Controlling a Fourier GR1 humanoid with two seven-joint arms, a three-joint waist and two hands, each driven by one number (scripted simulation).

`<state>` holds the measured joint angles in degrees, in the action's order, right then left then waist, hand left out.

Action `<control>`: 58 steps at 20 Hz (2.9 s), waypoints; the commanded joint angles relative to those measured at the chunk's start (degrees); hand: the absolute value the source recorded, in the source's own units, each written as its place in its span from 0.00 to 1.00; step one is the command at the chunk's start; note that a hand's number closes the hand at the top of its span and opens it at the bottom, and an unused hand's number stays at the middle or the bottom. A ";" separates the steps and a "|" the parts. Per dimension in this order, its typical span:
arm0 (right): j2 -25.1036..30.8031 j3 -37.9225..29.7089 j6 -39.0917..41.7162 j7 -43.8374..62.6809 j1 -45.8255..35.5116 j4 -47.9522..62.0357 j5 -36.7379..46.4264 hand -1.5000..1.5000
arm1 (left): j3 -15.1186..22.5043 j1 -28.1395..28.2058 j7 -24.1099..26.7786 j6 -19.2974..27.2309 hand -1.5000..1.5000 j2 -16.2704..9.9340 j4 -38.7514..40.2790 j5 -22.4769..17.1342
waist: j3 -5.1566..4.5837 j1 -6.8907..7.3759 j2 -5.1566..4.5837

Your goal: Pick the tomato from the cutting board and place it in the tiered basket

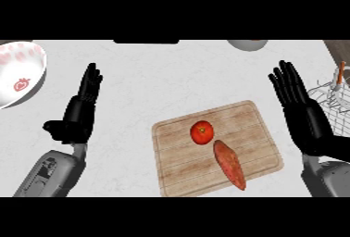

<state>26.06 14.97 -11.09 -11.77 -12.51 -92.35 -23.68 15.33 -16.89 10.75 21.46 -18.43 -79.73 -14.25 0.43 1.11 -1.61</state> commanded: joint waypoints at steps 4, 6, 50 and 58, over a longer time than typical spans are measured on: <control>-14.34 11.46 -11.24 10.09 -12.49 12.98 10.17 0.00 | 3.86 1.69 -1.91 -6.95 0.50 -0.07 2.88 0.07 | -0.52 1.12 1.11; -20.53 13.81 -16.09 13.51 -15.76 18.39 11.87 0.00 | 5.93 3.14 -1.55 -10.86 0.50 -0.03 4.26 -0.99 | -0.66 3.03 0.44; -13.05 41.34 19.92 92.01 -48.18 16.10 31.76 0.00 | 1.51 6.85 -5.05 -15.78 0.50 -0.71 2.38 -1.52 | -0.48 -1.42 1.96; -11.81 40.05 17.16 85.11 -38.29 16.22 36.30 0.00 | 3.37 11.54 -3.62 -14.67 0.50 2.65 0.59 0.53 | -0.42 -1.04 1.79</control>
<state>15.33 55.82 5.92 66.40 -53.73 -76.98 10.52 17.50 -7.08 8.23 5.55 -17.34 -76.81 -14.81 -0.03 -0.22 0.24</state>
